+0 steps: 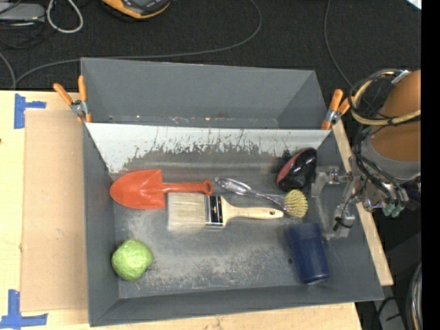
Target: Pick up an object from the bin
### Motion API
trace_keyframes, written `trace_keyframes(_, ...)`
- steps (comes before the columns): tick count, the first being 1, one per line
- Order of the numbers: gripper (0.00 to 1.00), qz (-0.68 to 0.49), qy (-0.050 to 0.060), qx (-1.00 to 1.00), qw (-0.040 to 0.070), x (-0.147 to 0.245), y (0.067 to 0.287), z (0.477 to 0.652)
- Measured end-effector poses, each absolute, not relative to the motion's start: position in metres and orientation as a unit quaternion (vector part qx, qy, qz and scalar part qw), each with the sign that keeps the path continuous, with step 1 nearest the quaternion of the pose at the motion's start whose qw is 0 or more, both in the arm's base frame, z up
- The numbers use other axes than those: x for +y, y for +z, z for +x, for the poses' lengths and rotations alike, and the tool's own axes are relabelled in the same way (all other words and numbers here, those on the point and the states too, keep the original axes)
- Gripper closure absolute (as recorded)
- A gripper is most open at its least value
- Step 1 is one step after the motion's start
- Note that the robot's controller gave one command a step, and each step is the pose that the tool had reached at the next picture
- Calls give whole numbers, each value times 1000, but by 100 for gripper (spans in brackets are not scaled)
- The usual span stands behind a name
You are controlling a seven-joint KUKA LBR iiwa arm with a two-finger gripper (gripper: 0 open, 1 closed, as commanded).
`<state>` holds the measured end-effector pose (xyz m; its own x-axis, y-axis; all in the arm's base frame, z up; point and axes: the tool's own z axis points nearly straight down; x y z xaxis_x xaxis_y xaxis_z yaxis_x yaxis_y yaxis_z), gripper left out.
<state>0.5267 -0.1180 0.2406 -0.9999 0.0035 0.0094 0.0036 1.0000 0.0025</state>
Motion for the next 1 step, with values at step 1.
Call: trace_keyframes(1,0,1,0,-1000,1,-117,245,528)
